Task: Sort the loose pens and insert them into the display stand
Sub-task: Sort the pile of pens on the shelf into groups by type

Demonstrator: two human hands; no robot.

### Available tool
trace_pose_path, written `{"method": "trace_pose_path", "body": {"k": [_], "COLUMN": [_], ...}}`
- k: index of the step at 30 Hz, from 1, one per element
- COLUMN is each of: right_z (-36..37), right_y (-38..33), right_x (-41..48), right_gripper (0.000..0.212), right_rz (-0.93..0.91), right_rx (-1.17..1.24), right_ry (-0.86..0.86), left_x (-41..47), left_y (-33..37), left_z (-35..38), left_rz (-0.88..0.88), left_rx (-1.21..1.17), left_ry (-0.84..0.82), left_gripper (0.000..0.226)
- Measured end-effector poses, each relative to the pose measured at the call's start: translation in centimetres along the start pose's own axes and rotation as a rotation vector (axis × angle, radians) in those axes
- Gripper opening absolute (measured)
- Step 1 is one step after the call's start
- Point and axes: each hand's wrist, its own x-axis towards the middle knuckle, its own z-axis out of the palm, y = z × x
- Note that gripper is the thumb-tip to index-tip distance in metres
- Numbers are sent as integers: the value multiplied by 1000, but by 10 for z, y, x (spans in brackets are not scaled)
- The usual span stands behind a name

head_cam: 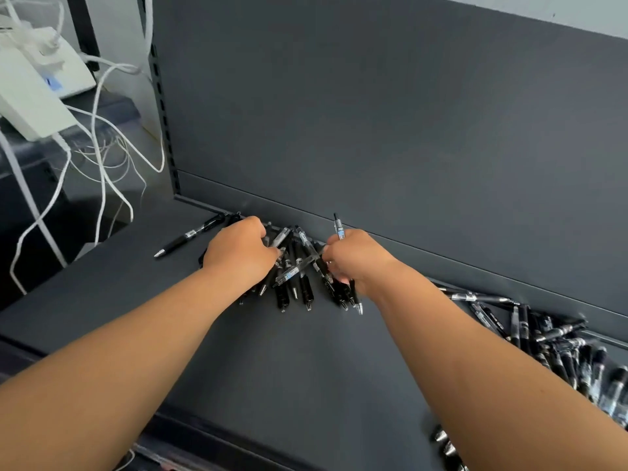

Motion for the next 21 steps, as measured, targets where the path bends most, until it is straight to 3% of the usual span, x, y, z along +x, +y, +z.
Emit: {"method": "trace_pose_path", "body": {"k": [4,9,13,19,21], "right_z": [6,13,6,-4,-10], "right_y": [-10,-29,-28,-13,-6], "right_x": [1,2,-1,-22,-31], "right_gripper": [19,20,52,36,41], "right_rz": [33,113,123,94,32], "right_rx": [-29,347,496,309,178], "right_ry": [-33,-14,-33,-15,11], "left_x": [-2,-7,-11,-23,-28], "left_y": [-2,-3,-5,3,10], "left_z": [-1,-4,-7,-7,-6], "left_rz": [5,3,10,48,78], "left_rx": [5,9,21,32,35], "left_ry": [13,30,45,42,43], "left_gripper": [31,35,37,37,36]}}
